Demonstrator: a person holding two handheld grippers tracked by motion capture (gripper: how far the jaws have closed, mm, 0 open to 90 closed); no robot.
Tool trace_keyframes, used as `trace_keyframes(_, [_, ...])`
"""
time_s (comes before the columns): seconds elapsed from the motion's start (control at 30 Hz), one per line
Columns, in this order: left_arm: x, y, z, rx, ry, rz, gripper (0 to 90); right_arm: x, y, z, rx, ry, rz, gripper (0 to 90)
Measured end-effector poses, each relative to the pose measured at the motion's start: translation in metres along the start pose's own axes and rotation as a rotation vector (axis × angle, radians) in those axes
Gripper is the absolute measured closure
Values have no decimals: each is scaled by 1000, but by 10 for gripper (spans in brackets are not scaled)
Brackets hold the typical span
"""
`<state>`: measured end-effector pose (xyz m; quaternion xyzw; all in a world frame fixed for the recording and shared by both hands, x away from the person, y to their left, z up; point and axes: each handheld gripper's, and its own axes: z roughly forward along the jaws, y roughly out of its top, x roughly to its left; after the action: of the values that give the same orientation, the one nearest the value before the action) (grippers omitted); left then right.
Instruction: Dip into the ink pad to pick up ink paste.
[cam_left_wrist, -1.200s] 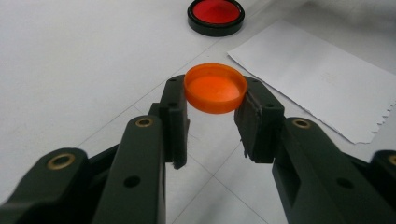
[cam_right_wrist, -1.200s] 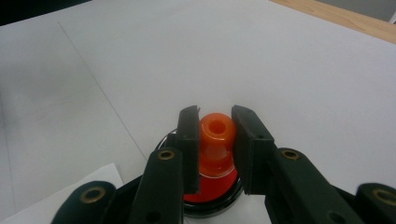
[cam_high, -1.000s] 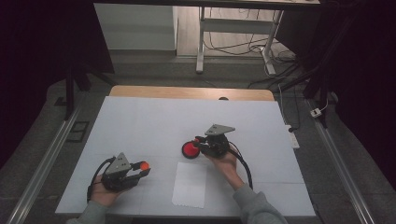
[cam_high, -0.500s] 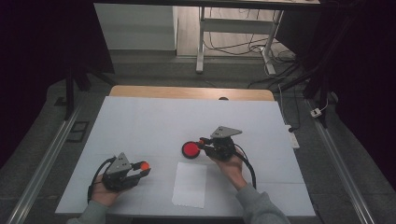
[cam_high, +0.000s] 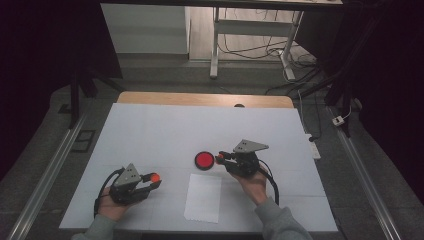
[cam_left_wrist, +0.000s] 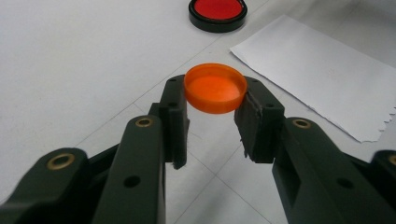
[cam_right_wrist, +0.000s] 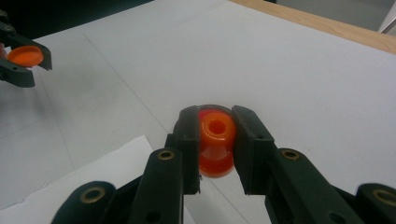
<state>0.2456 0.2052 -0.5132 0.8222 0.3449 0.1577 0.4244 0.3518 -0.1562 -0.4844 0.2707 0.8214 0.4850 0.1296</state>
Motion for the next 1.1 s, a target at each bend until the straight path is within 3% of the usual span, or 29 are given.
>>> trace_keyframes(0.73, [0,0,1,0,-2,4,649,4,-21,-35,-43,5,29,721])
trace_keyframes(1.1, [-1,1,2,3,-2,6,649,6,-29,-49,-65,20,14,721])
